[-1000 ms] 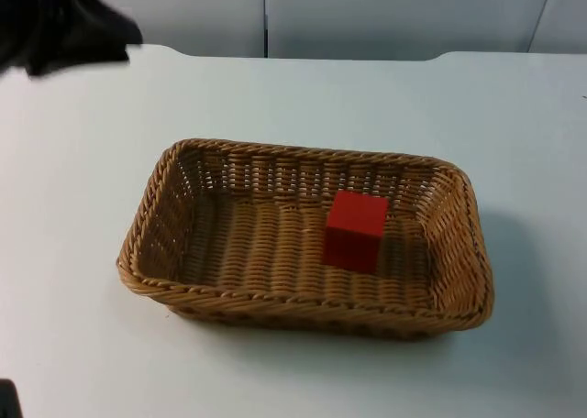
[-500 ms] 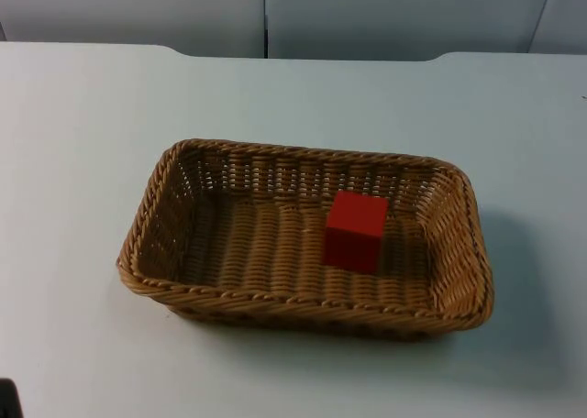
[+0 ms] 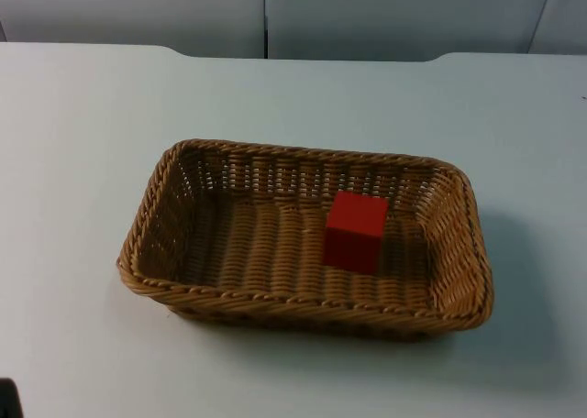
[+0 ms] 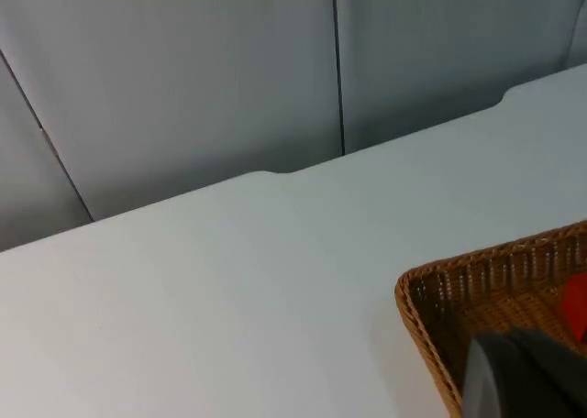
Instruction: Pick up the basket with the left hand and place the cube into the basket with the right hand.
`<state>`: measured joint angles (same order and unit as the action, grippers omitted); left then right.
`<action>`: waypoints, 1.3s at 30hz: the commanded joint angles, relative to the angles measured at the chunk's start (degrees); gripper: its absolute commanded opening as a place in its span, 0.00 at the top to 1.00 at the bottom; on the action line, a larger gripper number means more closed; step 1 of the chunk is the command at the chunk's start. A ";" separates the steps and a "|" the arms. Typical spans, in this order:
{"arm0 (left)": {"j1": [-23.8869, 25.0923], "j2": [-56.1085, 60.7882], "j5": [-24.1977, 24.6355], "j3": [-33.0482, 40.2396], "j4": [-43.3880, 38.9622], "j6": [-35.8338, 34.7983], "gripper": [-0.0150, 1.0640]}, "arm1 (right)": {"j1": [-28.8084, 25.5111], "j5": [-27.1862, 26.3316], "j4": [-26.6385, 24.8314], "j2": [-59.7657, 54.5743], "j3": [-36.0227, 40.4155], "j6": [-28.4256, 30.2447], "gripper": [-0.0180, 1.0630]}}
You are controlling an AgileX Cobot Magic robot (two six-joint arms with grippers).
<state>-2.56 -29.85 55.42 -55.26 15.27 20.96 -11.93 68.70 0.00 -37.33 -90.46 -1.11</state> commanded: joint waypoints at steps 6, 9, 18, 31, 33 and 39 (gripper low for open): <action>0.19 11.80 2.44 12.04 -0.25 -0.35 0.99 | -0.27 -3.98 1.07 10.29 14.92 -0.37 0.99; 0.19 15.03 2.44 14.05 -0.25 -0.46 0.99 | -0.27 -7.59 1.43 15.28 24.81 -0.37 0.99; 0.19 22.09 2.84 17.43 -0.49 -0.61 0.99 | 4.33 -10.77 0.00 27.26 40.34 -0.37 0.99; -0.54 22.88 7.20 24.49 0.87 -2.17 0.99 | 7.73 -4.00 -10.41 35.22 47.19 3.81 0.99; -1.73 22.88 7.06 24.80 0.42 -2.17 0.99 | 7.73 -4.12 -12.29 36.91 49.93 8.02 0.99; -2.74 22.88 8.25 24.80 -0.23 -2.17 0.99 | 7.73 -3.68 -11.76 37.33 55.68 9.62 0.99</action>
<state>-4.81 -7.17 63.35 -30.67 15.26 19.25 -4.40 64.90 -11.85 -0.29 -36.26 7.14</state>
